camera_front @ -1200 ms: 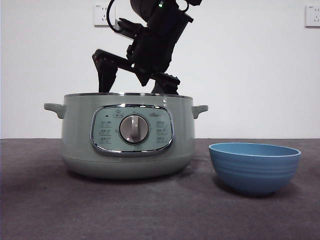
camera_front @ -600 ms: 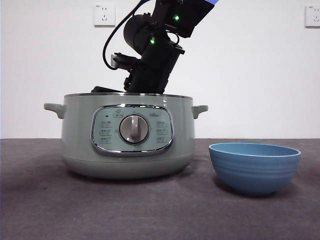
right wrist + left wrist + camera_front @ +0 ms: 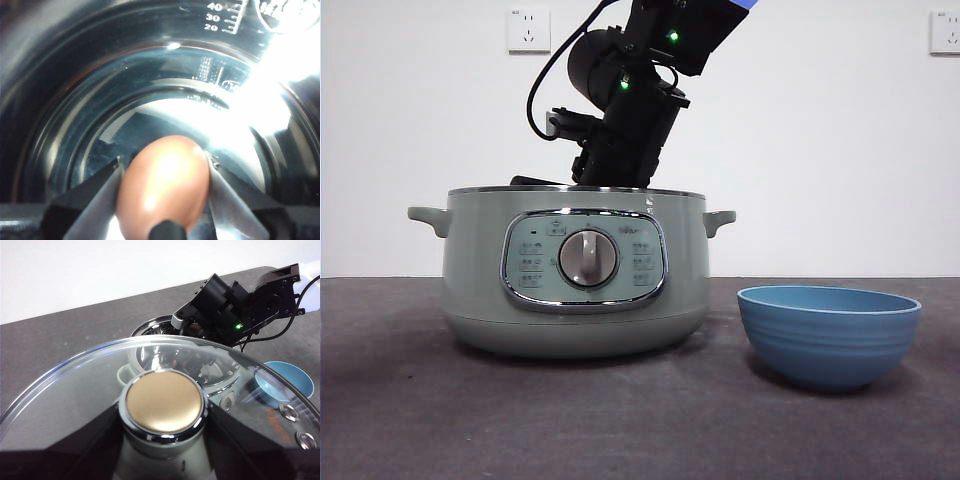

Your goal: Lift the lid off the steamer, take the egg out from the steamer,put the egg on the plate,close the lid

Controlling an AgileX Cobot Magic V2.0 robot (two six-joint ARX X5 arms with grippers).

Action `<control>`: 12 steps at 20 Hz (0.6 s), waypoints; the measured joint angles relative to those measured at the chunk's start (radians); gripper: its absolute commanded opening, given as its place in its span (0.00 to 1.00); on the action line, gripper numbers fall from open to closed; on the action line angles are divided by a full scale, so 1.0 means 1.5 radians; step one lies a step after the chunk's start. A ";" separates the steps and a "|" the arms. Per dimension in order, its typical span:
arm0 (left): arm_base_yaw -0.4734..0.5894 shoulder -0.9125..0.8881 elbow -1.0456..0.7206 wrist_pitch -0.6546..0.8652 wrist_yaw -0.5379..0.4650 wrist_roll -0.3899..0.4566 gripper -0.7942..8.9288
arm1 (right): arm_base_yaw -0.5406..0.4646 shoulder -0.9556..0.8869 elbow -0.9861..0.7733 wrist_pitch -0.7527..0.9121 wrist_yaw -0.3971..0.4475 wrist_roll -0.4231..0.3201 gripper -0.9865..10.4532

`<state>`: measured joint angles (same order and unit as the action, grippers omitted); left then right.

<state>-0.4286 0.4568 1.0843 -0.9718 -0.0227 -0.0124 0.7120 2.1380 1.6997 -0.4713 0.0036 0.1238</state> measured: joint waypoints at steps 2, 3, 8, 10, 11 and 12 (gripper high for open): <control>0.000 0.000 0.000 0.000 0.000 0.000 0.07 | 0.000 0.000 0.000 0.001 -0.001 0.000 0.08; 0.000 0.000 0.000 0.000 0.000 0.000 0.07 | 0.000 0.000 0.000 0.001 -0.001 0.000 0.08; 0.000 0.000 0.000 0.014 0.000 0.000 0.07 | 0.001 -0.113 -0.001 -0.025 0.000 -0.013 0.08; 0.000 0.000 0.000 0.015 0.000 0.000 0.07 | 0.001 -0.209 -0.001 -0.106 0.007 -0.030 0.08; 0.000 0.000 0.000 0.015 0.000 0.000 0.07 | 0.001 -0.257 -0.001 -0.153 0.032 -0.041 0.08; 0.000 0.000 0.000 0.015 0.003 0.000 0.07 | 0.001 -0.307 -0.001 -0.198 0.052 -0.050 0.08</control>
<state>-0.4286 0.4568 1.0843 -0.9489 -0.0189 -0.0124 0.7132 1.6775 1.6978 -0.7681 0.0811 0.0483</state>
